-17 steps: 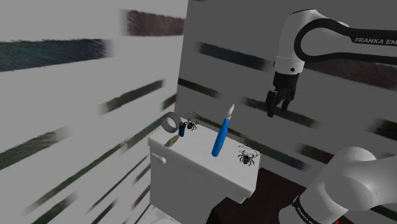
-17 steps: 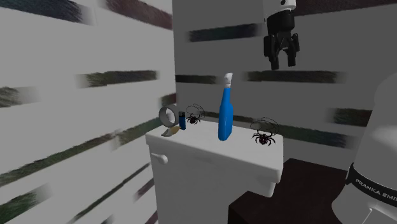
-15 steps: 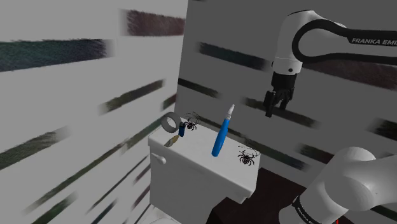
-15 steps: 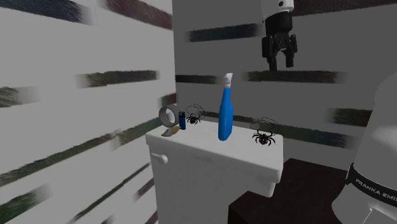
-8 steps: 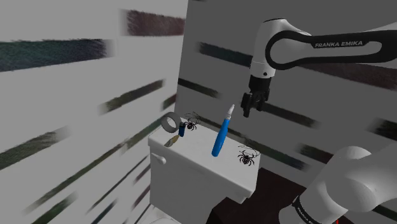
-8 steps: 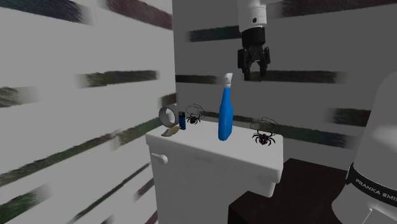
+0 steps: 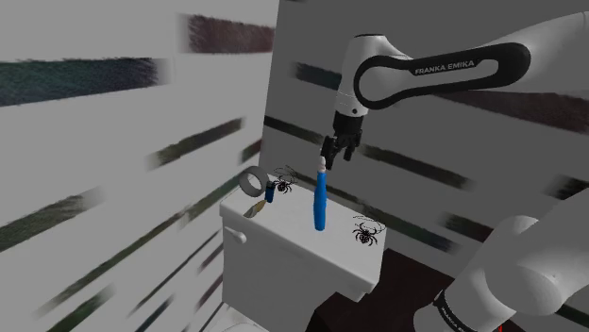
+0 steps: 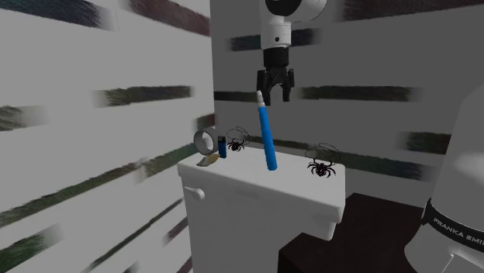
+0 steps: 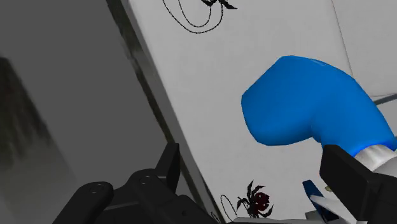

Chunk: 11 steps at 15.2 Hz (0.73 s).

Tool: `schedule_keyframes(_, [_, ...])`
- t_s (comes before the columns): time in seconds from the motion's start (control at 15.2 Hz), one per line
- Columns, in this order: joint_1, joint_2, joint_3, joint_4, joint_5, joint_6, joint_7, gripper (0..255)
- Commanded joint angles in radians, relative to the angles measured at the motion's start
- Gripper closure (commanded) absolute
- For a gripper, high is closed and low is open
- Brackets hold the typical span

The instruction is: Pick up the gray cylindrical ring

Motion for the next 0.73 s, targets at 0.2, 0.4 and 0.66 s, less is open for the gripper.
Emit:
schedule_keyframes(0.2, [0.021, 0.174, 0.028, 0.094, -0.006, 0.085, 0.000, 0])
schedule_keyframes(0.4, [0.035, 0.271, 0.043, 0.171, -0.014, 0.126, 0.001, 0])
schedule_keyframes(0.66, [0.055, 0.400, 0.061, 0.288, -0.031, 0.166, 0.004, 0])
